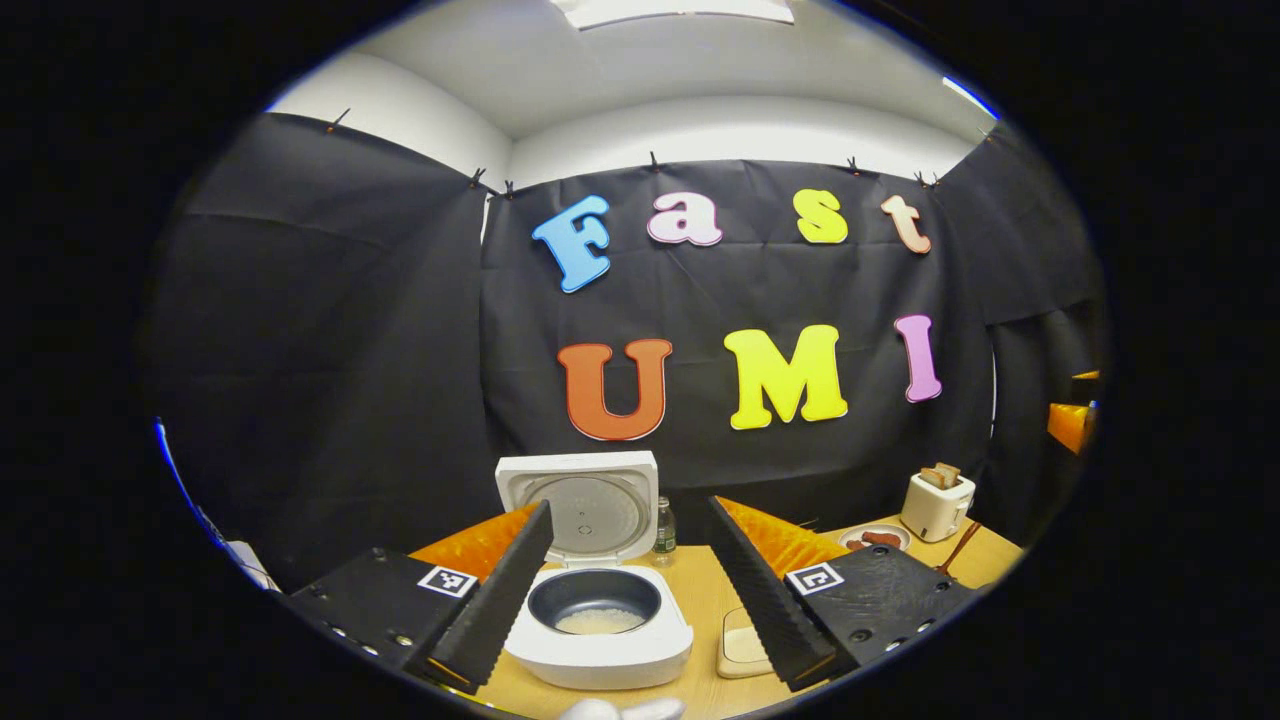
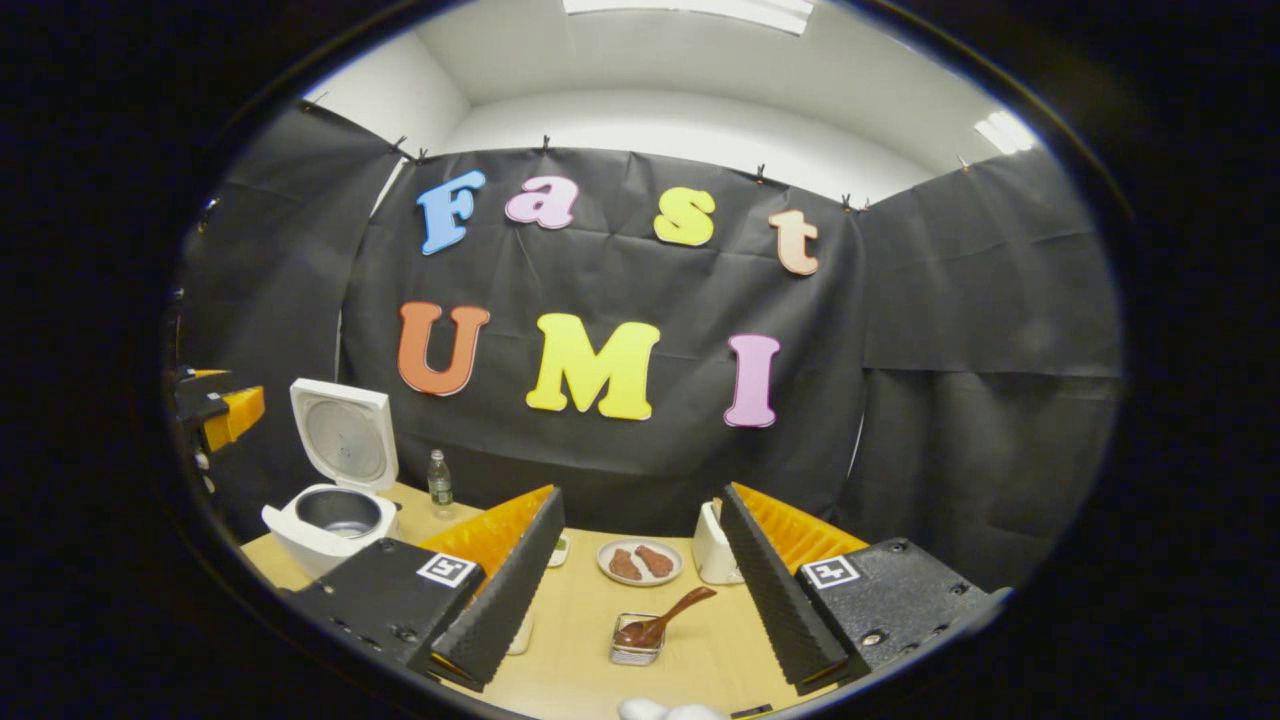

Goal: Close the left gripper, press the button to open the rice cooker; take a wooden spoon from the chopstick holder with the right hand, scoop a spoonful of rice and pour it into the rice cooker, then put the wooden spoon back into the chopstick holder.

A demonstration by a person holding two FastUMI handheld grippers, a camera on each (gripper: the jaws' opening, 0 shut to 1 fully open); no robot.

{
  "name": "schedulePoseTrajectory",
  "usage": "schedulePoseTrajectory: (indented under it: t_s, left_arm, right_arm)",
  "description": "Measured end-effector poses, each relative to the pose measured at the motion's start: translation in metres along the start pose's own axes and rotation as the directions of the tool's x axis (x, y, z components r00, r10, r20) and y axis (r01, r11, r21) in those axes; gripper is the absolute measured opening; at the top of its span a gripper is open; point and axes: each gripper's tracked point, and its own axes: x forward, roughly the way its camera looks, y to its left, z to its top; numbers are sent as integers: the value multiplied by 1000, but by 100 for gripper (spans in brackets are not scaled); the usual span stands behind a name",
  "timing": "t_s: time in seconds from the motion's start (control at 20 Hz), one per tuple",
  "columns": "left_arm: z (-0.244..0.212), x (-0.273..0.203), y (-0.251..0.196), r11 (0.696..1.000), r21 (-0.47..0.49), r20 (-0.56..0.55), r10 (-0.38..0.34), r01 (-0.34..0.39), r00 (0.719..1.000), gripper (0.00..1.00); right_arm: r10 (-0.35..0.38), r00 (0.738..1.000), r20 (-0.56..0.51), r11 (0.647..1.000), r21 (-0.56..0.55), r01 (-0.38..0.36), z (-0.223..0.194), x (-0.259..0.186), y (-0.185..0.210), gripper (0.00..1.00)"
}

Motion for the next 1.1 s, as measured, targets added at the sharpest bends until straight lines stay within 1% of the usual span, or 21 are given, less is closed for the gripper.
schedulePoseTrajectory:
  t_s: [0.15, 0.3, 0.4, 0.5, 0.65, 0.8, 0.95, 1.1]
  left_arm:
    - [2, -10, -8, 1000, -4, 3, -16, 16, 1000, 96]
    - [2, -9, -13, 1000, -12, -10, -29, 29, 1000, 96]
    - [3, -11, -13, 999, -19, -14, -32, 32, 999, 96]
    - [0, -13, -15, 999, -17, -16, -29, 29, 999, 96]
    - [5, -15, -19, 999, -16, -4, -33, 33, 999, 96]
    - [6, -16, -22, 999, -16, -4, -34, 34, 999, 96]
    - [3, -16, -24, 999, -19, -15, -35, 35, 999, 96]
    - [-2, -17, -27, 999, -10, -35, -39, 39, 999, 96]
  right_arm:
    - [-1, 1000, -10, 1000, 6, 1, -7, 1, 0, 100]
    - [-4, 1000, -15, 1000, 11, 4, -12, 3, -3, 100]
    - [-10, 1000, -28, 1000, 15, 10, -22, 7, -5, 100]
    - [-18, 998, -59, 999, 30, 19, -41, 12, -10, 100]
    - [-29, 993, -116, 998, 54, 36, -84, 25, -19, 100]
    - [-36, 983, -178, 992, 109, 56, -133, 44, -31, 100]
    - [-66, 969, -237, 989, 116, 96, -187, 70, -46, 100]
    - [-58, 951, -305, 980, 165, 113, -239, 101, -53, 100]
